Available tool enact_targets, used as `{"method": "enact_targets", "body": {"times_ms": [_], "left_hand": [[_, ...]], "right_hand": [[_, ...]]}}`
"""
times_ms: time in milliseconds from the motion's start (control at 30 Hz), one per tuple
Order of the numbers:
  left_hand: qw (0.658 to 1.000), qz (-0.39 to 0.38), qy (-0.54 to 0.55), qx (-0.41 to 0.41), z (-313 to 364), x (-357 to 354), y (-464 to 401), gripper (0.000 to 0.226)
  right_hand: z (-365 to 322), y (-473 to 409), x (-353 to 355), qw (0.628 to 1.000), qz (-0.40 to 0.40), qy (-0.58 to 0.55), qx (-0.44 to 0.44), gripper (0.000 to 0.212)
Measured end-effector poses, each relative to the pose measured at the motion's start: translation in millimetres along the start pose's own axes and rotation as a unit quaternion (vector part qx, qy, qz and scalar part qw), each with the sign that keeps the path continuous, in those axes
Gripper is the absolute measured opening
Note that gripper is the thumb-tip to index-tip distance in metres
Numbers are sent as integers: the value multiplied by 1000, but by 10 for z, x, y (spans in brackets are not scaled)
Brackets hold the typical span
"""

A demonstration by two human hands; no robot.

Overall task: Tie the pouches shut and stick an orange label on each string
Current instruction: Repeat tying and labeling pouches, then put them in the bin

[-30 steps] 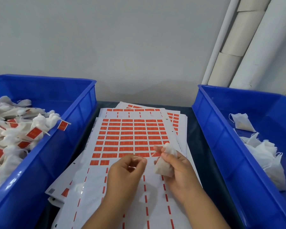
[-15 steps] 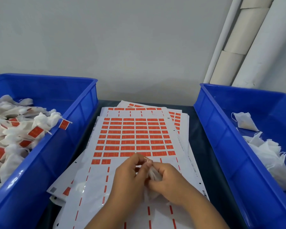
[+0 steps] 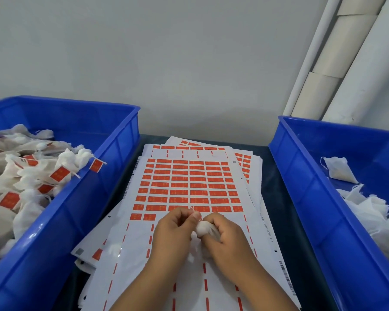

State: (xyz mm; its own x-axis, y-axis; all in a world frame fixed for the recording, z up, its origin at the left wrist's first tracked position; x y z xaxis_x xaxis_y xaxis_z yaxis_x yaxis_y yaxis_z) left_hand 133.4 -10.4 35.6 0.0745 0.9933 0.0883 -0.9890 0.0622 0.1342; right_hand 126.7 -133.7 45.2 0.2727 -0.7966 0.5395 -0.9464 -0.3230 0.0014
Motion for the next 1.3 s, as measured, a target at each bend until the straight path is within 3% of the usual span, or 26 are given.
{"method": "enact_targets", "body": {"times_ms": [267,533,900,1100,1200,1300], "left_hand": [[979,-54,161,111,-277,-114,-21,12],[991,-27,80,105,-286,-43,-46,14],[992,-35,66,104,-270,-52,-56,16],[987,-41,110,110,-289,-73,-60,13],[978,-67,174,96,-212,-131,-64,33],[992,-103,64,25,-41,-183,-50,53]], "right_hand": [[-39,44,80,999,31,-7,29,19],[-31,15,77,999,44,16,10,29],[-65,7,13,999,19,9,39,29],[-35,-4,26,999,17,28,22,23],[29,-7,124,999,44,20,-7,15],[101,-2,183,997,65,-22,-36,9]]}}
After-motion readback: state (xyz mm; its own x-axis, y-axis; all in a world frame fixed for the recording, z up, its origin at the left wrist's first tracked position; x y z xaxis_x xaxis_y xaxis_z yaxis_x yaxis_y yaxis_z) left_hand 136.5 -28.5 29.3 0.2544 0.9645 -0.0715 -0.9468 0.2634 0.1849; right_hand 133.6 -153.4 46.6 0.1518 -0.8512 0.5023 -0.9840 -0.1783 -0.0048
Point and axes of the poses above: each hand's wrist, its own y-axis away from the middle knuckle, its own x-axis out of the back of the hand, z = x × y, the point moved 9 cm from there along -y, towards the middle knuckle, and after that the axes turned 14 degrees about -z, right-handed, at the moved point
